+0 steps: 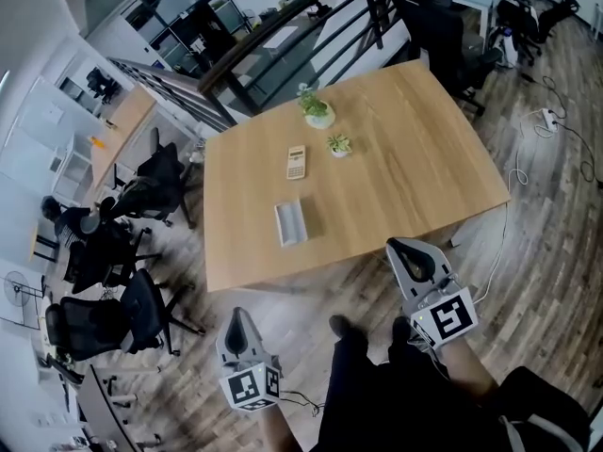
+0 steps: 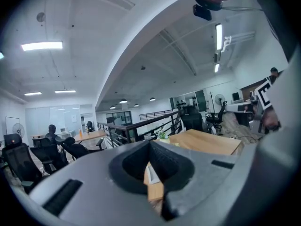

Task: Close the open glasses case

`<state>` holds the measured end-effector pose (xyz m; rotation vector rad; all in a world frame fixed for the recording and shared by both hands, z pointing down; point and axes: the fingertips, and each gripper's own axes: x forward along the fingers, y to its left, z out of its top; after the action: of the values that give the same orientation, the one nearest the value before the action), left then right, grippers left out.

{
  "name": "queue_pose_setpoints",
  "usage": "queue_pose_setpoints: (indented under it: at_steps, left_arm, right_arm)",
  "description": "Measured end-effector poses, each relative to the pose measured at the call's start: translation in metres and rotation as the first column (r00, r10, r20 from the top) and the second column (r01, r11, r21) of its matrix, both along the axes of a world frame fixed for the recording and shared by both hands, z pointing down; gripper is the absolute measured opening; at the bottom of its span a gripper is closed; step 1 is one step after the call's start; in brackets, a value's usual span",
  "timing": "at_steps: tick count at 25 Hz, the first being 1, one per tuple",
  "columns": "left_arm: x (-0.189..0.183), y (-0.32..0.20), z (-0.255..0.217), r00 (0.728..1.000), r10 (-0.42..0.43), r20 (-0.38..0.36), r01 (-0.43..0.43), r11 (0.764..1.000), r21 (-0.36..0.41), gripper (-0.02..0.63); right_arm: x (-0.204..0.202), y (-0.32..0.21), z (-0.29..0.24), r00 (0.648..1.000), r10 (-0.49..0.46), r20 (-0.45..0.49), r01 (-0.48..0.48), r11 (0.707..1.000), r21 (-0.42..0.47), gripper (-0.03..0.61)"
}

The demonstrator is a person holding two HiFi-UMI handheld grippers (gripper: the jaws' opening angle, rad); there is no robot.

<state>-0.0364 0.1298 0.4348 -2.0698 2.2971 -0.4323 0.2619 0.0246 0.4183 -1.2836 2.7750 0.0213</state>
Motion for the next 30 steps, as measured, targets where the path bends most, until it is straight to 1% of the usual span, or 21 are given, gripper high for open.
queue_pose_setpoints:
  at_steps: [5, 8, 10, 14, 17, 19, 24, 27, 30]
  left_arm:
    - [-0.011, -0.027, 0.007, 1.000, 0.016, -0.022, -0.016, 1.000, 0.012, 0.000]
    - [-0.023, -0.042, 0.003, 0.999, 0.038, -0.007, -0.038, 0.999, 0.021, 0.000]
    - [-0.040, -0.053, 0.003, 0.999, 0.035, -0.008, -0.035, 0.999, 0.023, 0.000]
    - [-0.078, -0.080, 0.003, 0.998, 0.025, -0.052, -0.023, 0.999, 0.044, 0.000]
    - [-0.105, -0.097, 0.008, 0.998, 0.027, -0.064, -0.024, 0.999, 0.036, 0.000]
    - [-0.128, -0.105, 0.013, 0.996, 0.027, -0.085, -0.024, 0.999, 0.035, 0.000]
    - [-0.177, -0.134, 0.023, 0.991, 0.057, -0.119, -0.055, 0.998, 0.019, 0.000]
    - [-0.199, -0.150, 0.025, 0.987, 0.072, -0.145, -0.070, 0.997, 0.021, 0.000]
    - [-0.217, -0.160, 0.031, 0.982, 0.086, -0.169, -0.082, 0.996, 0.027, 0.000]
  right_arm:
    - [-0.011, -0.019, 0.005, 1.000, 0.016, -0.024, -0.017, 1.000, -0.007, 0.015]
    - [-0.028, -0.027, 0.001, 0.999, 0.015, -0.042, -0.015, 1.000, -0.002, 0.015]
    - [-0.045, -0.033, -0.003, 0.998, 0.013, -0.057, -0.013, 1.000, 0.001, 0.015]
    - [-0.081, -0.052, -0.009, 0.995, 0.011, -0.096, -0.011, 1.000, 0.002, 0.015]
    - [-0.105, -0.069, -0.013, 0.991, 0.022, -0.129, -0.022, 1.000, 0.006, 0.015]
    - [-0.121, -0.078, -0.014, 0.990, 0.031, -0.140, -0.032, 0.999, -0.003, 0.015]
    - [-0.176, -0.103, -0.016, 0.986, 0.030, -0.163, -0.033, 0.999, -0.015, 0.015]
    - [-0.215, -0.110, -0.014, 0.981, -0.001, -0.193, -0.002, 1.000, -0.020, 0.015]
    - [-0.244, -0.116, -0.007, 0.980, -0.014, -0.200, 0.009, 1.000, -0.024, 0.015]
